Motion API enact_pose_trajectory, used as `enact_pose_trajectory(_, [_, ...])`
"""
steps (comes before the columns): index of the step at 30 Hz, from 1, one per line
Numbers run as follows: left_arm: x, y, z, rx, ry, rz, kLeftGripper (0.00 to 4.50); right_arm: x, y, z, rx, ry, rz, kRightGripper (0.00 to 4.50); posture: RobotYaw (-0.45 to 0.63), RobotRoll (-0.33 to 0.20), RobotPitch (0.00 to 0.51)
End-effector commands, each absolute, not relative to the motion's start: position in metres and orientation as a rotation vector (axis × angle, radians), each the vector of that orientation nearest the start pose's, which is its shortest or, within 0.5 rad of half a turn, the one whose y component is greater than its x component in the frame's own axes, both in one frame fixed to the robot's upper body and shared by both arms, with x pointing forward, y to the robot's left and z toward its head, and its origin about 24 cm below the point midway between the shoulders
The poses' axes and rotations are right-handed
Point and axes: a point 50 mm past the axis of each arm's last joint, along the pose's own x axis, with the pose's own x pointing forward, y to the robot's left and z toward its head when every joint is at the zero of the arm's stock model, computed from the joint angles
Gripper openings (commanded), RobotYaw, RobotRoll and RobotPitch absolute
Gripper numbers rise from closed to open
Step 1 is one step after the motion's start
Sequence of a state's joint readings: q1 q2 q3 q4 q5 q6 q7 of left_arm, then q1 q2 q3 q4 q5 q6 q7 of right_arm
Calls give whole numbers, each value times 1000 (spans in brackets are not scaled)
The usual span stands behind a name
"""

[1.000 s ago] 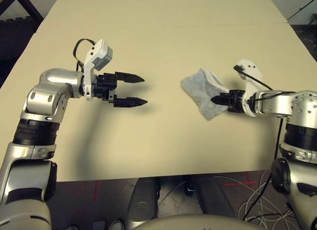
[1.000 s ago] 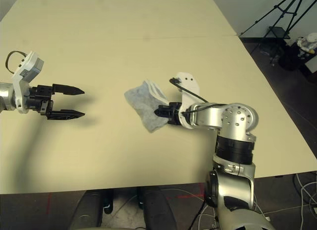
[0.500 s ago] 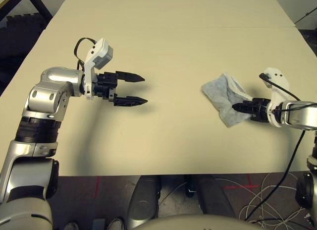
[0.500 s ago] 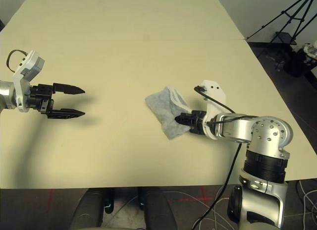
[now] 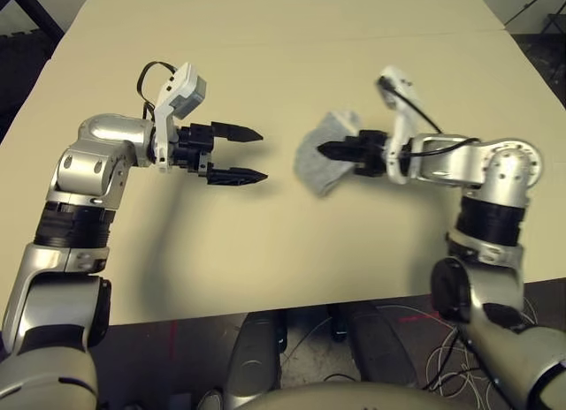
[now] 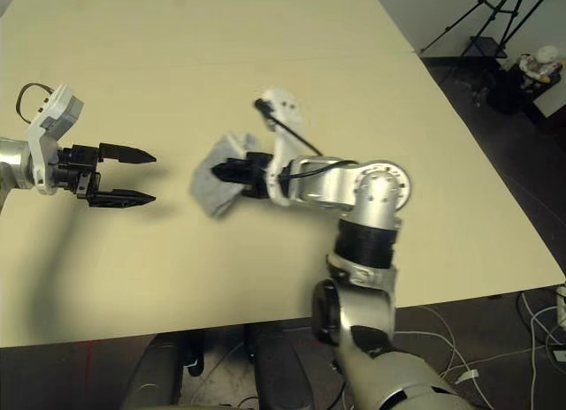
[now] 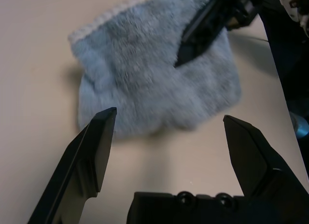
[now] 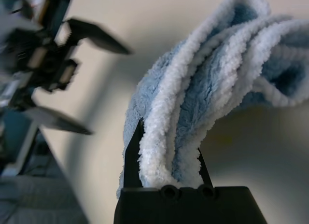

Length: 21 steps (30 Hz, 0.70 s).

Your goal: Wipe the water off the table with a rag.

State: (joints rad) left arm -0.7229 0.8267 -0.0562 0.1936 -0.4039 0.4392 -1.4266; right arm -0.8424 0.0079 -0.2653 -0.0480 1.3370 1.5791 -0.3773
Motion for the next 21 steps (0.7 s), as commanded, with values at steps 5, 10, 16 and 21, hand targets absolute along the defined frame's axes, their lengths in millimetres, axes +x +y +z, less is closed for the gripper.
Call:
enact_pose_trajectory(5, [305, 222, 219, 391, 189, -1304, 4500, 281, -64, 150, 354, 837, 811, 19, -31, 0, 243])
enact_pose_trajectory(10, [305, 222, 219, 390, 192, -1301, 4500, 290, -97, 138, 313, 862, 618, 19, -39, 0, 249])
enact_pose_trajectory(16, [306, 220, 216, 380, 192, -1306, 4500, 299, -131, 149, 326, 799, 488, 19, -57, 0, 256])
enact_pose_trajectory(21, [307, 217, 213, 366, 189, -1315, 4500, 306, -158, 162, 361, 738, 385, 19, -64, 0, 259])
